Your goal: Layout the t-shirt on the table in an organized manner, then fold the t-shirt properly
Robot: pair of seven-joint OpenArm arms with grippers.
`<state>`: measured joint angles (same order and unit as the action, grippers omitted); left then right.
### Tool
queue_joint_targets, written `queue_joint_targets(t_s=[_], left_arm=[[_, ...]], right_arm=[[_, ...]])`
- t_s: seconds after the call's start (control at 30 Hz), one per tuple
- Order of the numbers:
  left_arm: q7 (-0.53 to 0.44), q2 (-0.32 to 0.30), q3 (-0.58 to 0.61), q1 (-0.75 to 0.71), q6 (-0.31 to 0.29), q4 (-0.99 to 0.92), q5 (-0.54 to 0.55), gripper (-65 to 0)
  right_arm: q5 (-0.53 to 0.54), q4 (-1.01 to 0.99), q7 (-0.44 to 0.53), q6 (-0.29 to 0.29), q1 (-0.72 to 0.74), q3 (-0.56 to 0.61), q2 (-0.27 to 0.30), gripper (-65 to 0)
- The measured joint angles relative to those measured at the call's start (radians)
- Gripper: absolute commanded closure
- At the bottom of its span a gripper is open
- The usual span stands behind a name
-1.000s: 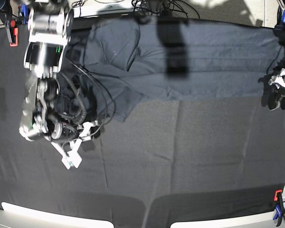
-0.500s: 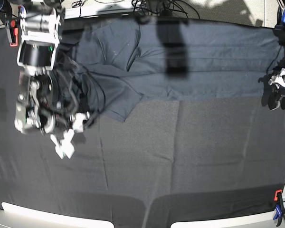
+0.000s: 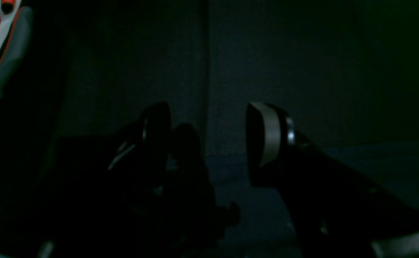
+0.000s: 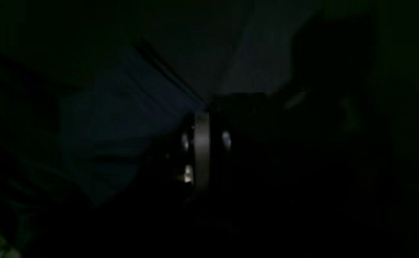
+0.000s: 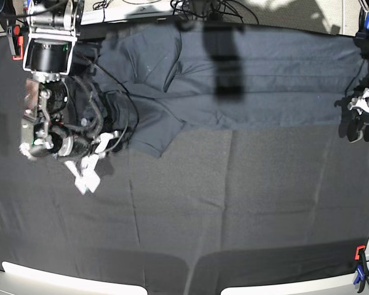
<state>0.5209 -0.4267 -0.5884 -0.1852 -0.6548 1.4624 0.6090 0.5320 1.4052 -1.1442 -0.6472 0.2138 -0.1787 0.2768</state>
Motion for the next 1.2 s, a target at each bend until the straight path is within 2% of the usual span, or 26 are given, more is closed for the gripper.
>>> queue_joint_targets(t_s=[0.13,0.33,0.47,0.7,0.83,0.9,1.2], left_arm=[[0.000,0.000,0.000,0.000,0.000,0.000,0.000,-31.4],[0.000,0.000,0.000,0.000,0.000,0.000,0.000,-31.4],[0.000,0.000,0.000,0.000,0.000,0.000,0.000,-31.4],[0.001,0.000,-0.001,-0.005,0.000,0.000,-0.001,-31.4],[0.000,0.000,-0.001,-0.003,0.000,0.000,0.000,-31.4],[0.000,0.000,-0.001,-0.003,0.000,0.000,0.000,-31.4],[0.003,0.000,-0.001,-0.003,0.000,0.000,0.000,-31.4]], right_arm=[[0.019,0.196,-0.002,-0.006,-0.047,0.000,0.000,0.0],[0.019,0.333,-0.011,-0.006,-0.190,0.000,0.000,0.0],[0.108,0.475,-0.005,-0.023,-0.274,0.000,-0.004,0.0],[0.151,0.705,-0.006,-0.031,-0.492,0.000,-0.027,0.0],[0.200,0.762,-0.003,-0.046,-0.592,0.001,-0.028,0.0],[0.191,0.763,-0.004,-0.045,-0.623,0.001,-0.029,0.0],[0.180,0.763,-0.003,-0.045,-0.679,0.000,-0.027,0.0]])
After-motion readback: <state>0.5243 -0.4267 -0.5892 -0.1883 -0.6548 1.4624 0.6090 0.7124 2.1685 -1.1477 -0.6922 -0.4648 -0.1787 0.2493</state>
